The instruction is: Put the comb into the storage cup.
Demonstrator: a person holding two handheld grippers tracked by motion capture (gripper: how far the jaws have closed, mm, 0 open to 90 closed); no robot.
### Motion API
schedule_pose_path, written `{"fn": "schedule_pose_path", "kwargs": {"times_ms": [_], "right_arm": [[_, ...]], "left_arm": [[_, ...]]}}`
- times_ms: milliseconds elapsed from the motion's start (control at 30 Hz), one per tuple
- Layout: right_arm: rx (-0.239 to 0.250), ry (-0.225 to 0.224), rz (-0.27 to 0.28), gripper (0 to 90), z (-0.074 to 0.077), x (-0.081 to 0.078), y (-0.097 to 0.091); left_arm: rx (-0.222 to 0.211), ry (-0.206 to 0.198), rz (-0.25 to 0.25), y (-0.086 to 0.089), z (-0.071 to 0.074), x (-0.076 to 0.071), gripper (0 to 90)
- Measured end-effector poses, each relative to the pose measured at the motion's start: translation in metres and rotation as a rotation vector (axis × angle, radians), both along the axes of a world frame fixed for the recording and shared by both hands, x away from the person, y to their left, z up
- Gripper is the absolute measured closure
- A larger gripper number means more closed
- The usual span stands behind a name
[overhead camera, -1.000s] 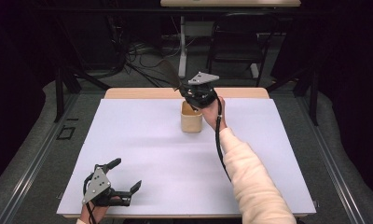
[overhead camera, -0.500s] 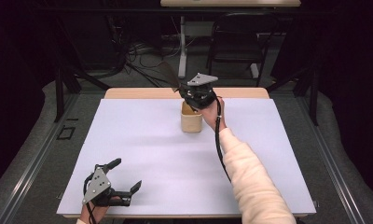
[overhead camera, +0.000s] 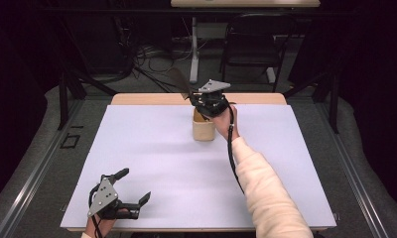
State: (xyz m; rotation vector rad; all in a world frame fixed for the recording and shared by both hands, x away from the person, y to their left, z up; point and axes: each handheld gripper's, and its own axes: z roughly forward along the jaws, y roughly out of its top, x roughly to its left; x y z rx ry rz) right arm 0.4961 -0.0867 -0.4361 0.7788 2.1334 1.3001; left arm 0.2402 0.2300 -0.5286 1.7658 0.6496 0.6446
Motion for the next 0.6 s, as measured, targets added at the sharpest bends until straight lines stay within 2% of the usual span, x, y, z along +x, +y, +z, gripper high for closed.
{"fn": "schedule_pose_path", "kwargs": {"times_ms": [600], "right_arm": [[-0.006, 0.026, 0.002, 72.4, -0.0095, 0.0029, -0.0036]], "left_arm": [[0.001, -0.002, 0.001, 0.0001, 0.0002, 0.0001, 0.1]]}}
